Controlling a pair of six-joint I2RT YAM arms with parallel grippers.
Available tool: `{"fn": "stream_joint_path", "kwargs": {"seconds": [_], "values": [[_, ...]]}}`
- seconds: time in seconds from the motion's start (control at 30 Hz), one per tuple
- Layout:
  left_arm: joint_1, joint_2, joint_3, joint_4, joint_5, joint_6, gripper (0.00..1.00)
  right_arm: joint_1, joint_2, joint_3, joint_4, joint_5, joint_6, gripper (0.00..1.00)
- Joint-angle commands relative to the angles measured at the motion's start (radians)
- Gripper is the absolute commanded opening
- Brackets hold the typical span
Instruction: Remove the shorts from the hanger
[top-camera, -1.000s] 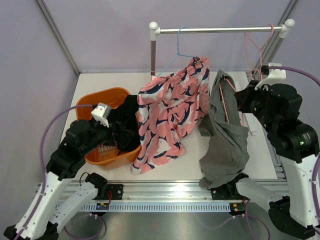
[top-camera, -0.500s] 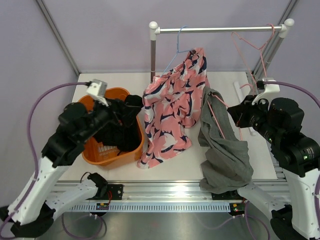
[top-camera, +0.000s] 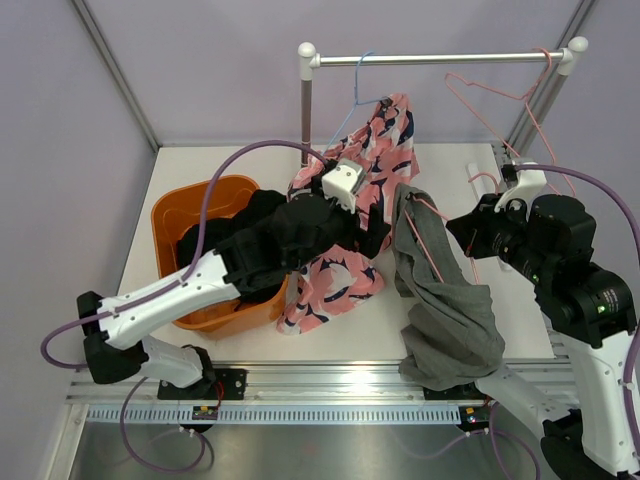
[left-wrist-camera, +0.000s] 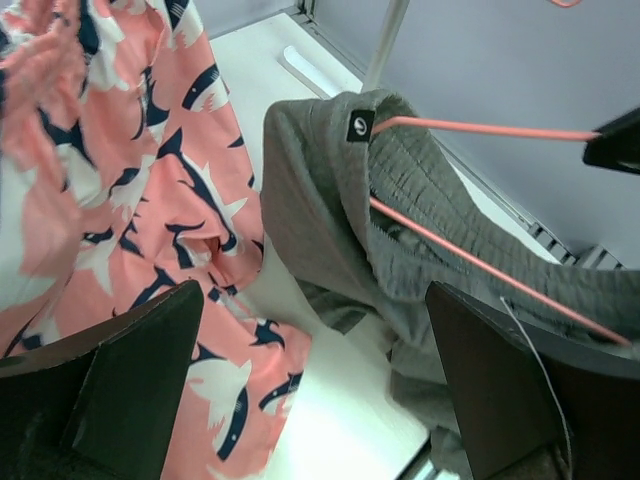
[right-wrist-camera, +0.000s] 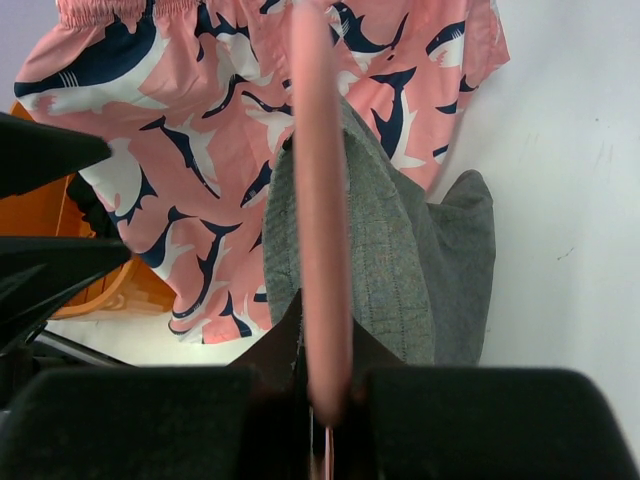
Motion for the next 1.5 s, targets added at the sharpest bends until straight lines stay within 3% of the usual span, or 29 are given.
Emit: {"fn": "stream_joint_path", "kwargs": {"seconds": [0.0, 0.43, 0.53, 0.67, 0.8, 0.93, 1.1, 1.47], "values": [[-0.01, 0.063, 0.051, 0.154, -0.066, 0.013, 0.99, 0.007, 0.0, 0.011, 0.037, -0.012, -0.001, 0.0], [-0.022, 0.34, 0.212, 0.209, -0.12, 0.005, 0.99, 0.009, -0.041, -0.032, 0.017, 0.002, -0.005, 0.0], [-0.022, 0.364, 0.22, 0.206, -0.143, 0.002, 0.92, 0.007, -0.05, -0.032, 0.012, 0.013, -0.007, 0.0], [-0.02, 0.387, 0.232, 0.194, -0.168, 0.017, 0.67, 0.007, -0.058, -0.023, 0.003, 0.01, -0.008, 0.0], [-0.017, 0.39, 0.236, 0.188, -0.2, 0.03, 0.27, 0.007, -0.064, -0.017, -0.005, 0.01, -0.007, 0.0], [-0.011, 0.378, 0.233, 0.192, -0.224, 0.04, 0.09, 0.007, -0.073, -0.024, -0.012, 0.017, -0.008, 0.0], [0.01, 0.38, 0.25, 0.18, -0.252, 0.039, 0.03, 0.009, -0.09, -0.024, -0.025, 0.011, -0.008, 0.0], [0.099, 0.488, 0.385, 0.117, -0.25, 0.047, 0.07, 0.007, -0.107, 0.003, -0.051, -0.03, -0.017, 0.0]]}}
